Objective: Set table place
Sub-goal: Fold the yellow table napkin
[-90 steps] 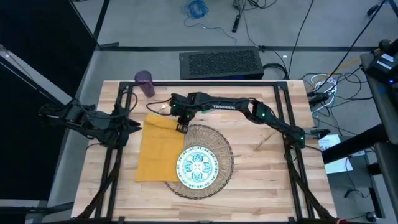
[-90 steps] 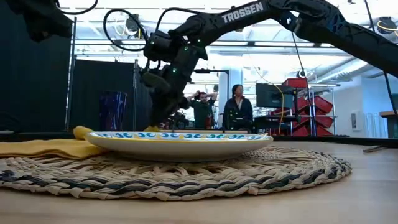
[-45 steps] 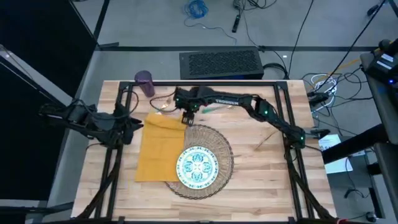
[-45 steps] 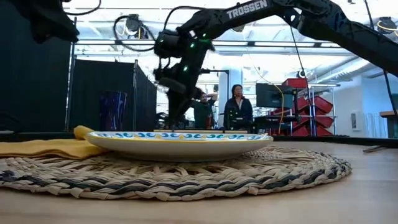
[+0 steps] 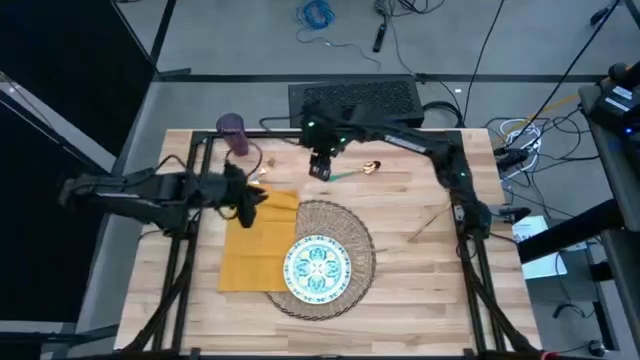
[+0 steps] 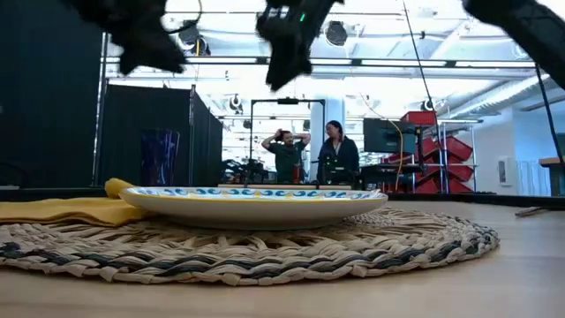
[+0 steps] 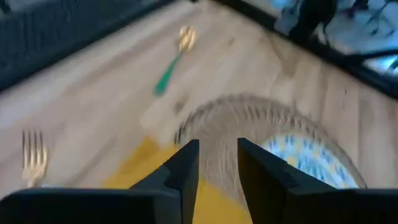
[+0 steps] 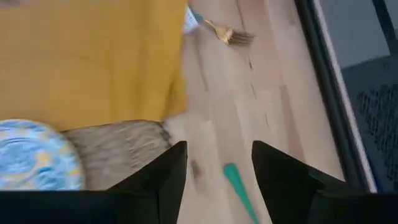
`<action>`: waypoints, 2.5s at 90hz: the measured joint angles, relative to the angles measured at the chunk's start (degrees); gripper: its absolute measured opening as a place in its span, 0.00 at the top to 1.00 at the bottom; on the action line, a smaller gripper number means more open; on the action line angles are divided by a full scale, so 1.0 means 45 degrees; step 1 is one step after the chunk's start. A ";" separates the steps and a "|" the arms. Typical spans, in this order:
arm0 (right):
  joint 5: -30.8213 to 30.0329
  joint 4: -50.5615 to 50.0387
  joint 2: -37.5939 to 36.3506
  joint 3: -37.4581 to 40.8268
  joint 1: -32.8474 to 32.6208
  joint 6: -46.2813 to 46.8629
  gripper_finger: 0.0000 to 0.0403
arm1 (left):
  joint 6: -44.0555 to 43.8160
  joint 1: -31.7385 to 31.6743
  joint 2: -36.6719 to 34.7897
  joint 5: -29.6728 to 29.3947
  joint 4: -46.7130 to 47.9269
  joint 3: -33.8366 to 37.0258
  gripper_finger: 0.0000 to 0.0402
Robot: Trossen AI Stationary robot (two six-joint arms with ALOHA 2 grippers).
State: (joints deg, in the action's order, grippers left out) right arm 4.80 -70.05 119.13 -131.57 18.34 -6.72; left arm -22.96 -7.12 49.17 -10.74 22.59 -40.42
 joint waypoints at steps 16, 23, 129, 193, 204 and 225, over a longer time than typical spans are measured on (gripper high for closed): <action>-0.0058 -0.1151 -0.1749 0.0275 -0.0293 0.0068 0.59 | 0.1115 -0.4078 0.1713 0.2592 0.1097 0.0034 0.77; -0.0098 -0.1134 -0.2934 0.1225 -0.0454 0.0098 0.59 | 0.1551 -0.5499 0.2196 0.3514 0.1686 0.0034 0.77; -0.0769 0.8853 -1.7645 1.8229 0.0846 0.2477 0.59 | 0.1542 -0.8648 0.3576 0.4563 0.6073 0.0000 0.71; -0.0753 0.8892 -1.7640 1.8229 0.0843 0.2351 0.59 | 0.1570 -0.8649 0.5360 0.3345 0.5783 0.0000 0.58; -0.0728 0.8900 -1.7640 1.8229 0.0841 0.2351 0.59 | 0.1612 -0.8653 0.5529 0.3345 0.5573 0.0000 0.58; -0.0719 0.8900 -1.7640 1.8229 0.0841 0.2346 0.59 | 0.1671 -0.8648 0.5857 0.3376 0.5427 0.0000 0.58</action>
State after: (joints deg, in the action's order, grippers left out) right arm 1.56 -30.00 39.75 -49.54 22.13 3.84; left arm -15.44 -46.04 75.53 4.45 47.01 -40.42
